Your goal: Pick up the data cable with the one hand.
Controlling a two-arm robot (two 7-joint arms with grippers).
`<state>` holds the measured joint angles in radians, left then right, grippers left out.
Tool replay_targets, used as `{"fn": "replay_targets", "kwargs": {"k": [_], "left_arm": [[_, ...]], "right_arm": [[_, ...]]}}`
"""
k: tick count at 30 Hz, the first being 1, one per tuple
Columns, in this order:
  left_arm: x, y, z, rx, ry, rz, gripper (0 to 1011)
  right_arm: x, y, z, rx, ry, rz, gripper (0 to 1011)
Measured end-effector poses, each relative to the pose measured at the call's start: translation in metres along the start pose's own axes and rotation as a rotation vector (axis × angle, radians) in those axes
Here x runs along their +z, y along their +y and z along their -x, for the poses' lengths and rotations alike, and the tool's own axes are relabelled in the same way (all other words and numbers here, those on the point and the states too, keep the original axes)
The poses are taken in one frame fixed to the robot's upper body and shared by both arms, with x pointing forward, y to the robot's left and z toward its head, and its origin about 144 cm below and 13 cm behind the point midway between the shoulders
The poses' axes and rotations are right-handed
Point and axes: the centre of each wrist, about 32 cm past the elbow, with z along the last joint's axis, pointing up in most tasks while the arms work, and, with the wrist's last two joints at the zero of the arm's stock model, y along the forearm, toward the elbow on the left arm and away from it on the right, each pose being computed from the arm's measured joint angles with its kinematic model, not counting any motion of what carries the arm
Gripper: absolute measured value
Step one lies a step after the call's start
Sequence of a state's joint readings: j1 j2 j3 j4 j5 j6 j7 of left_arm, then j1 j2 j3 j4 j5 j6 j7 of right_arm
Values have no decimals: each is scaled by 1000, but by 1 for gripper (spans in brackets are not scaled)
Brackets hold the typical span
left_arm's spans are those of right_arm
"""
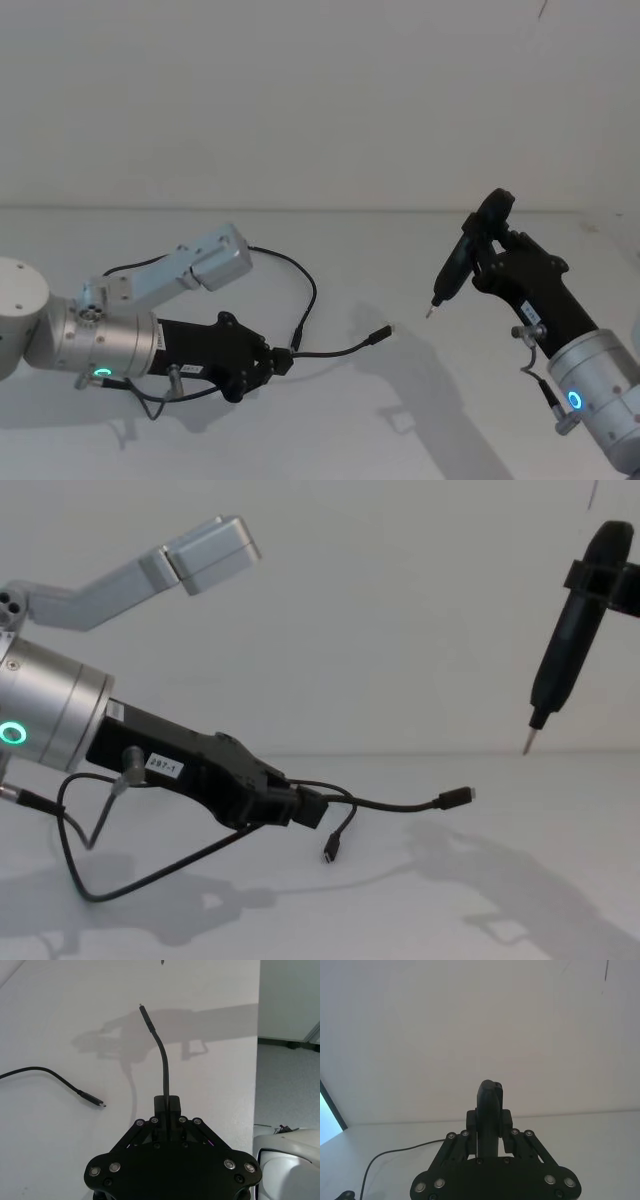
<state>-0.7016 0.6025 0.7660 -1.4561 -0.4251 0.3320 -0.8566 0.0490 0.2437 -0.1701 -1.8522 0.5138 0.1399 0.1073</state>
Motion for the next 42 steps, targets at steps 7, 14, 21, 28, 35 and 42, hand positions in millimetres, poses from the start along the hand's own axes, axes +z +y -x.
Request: {"fn": "replay_targets", "kwargs": {"k": [7, 14, 21, 28, 35, 42], "left_arm": [[0, 2, -1, -4, -5, 1, 41], [0, 4, -1, -7, -8, 2, 40], [0, 4, -1, -8, -10, 3, 41], [0, 5, -1, -9, -11, 3, 41], [0, 5, -1, -10, -11, 3, 41], [0, 5, -1, -10, -11, 3, 41]], "right_arm": [[-4, 6, 1, 2, 24, 7, 279], [-8, 11, 2, 8, 42, 16, 279], [-11, 14, 3, 14, 51, 22, 279], [-15, 16, 3, 17, 58, 32, 279], [-19, 18, 2, 17, 61, 41, 279], [-21, 20, 1, 17, 62, 47, 279]]}}
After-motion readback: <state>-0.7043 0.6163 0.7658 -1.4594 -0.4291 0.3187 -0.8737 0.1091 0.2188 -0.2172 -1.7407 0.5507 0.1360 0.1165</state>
